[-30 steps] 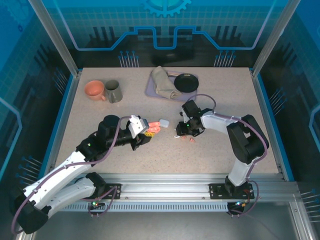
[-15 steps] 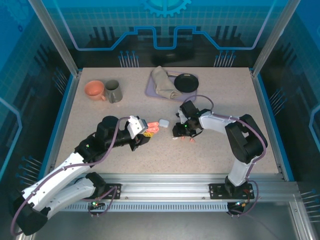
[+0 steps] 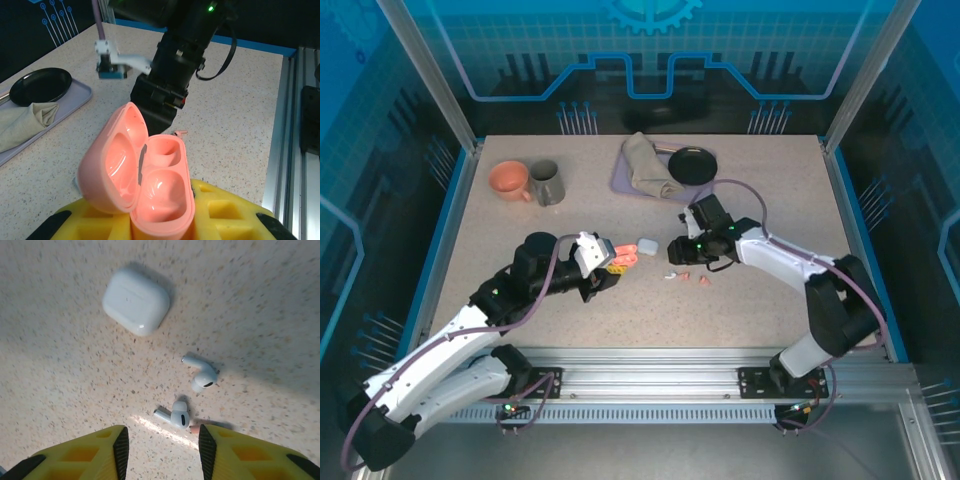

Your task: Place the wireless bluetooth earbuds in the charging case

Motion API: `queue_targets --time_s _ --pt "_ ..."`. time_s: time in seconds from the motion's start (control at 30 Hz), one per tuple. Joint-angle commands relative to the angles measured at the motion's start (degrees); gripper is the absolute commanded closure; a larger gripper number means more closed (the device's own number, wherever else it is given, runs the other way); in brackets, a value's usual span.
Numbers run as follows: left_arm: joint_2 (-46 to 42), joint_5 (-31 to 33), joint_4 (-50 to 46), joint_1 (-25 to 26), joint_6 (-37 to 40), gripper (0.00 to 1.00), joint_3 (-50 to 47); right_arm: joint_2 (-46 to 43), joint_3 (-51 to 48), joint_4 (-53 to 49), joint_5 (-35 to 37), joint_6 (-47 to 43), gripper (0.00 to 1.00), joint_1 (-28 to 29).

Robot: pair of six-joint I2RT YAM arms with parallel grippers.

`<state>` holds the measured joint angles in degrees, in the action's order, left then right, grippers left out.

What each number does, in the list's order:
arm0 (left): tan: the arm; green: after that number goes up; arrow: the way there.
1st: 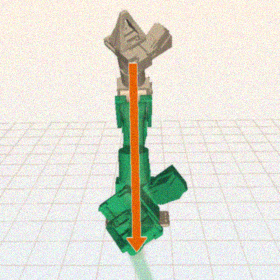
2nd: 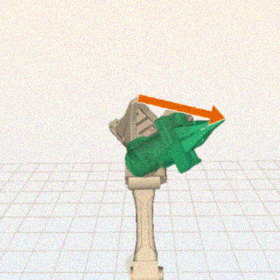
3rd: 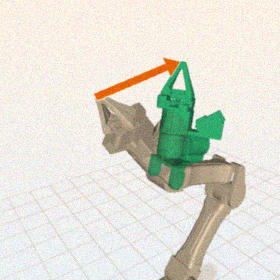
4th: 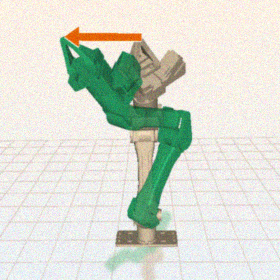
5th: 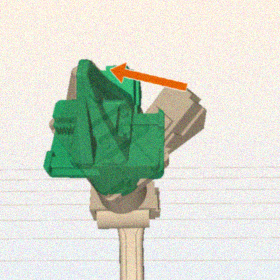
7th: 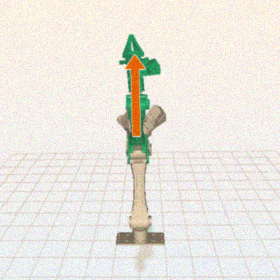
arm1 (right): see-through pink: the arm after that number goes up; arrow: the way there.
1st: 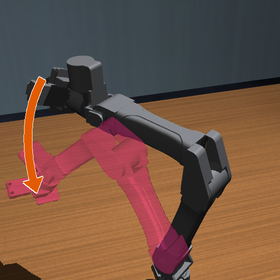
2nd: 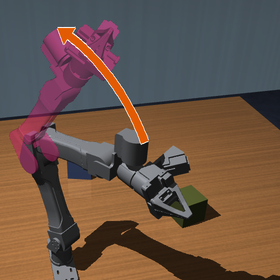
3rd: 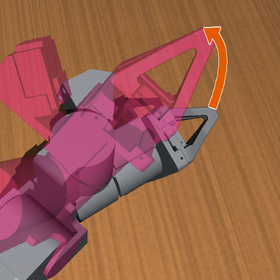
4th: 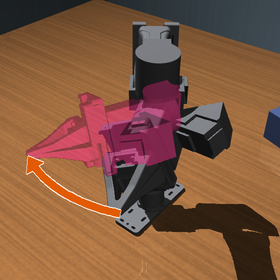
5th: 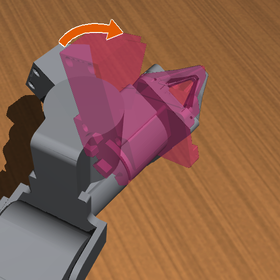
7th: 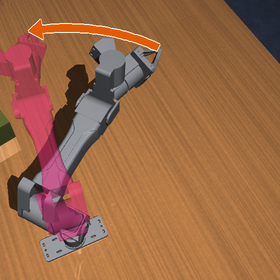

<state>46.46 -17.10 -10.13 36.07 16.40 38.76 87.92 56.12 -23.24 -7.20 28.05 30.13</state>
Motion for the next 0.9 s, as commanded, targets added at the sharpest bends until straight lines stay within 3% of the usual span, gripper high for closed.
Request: queue_targets --time_s 0.0,0.17,0.87 --pt "-0.71 0.43 0.80 0.39 -0.57 1.00 -1.11 -1.89 -4.46 -0.49 4.97 7.28 0.56 1.52" --pt "-0.41 0.12 1.11 0.41 -0.40 1.00 -1.23 -0.33 -7.60 1.93 8.65 13.21 0.58 3.21" --pt "0.02 0.32 -0.25 0.47 0.49 1.00 -0.44 6.98 -6.11 5.78 8.09 15.00 0.64 3.36"
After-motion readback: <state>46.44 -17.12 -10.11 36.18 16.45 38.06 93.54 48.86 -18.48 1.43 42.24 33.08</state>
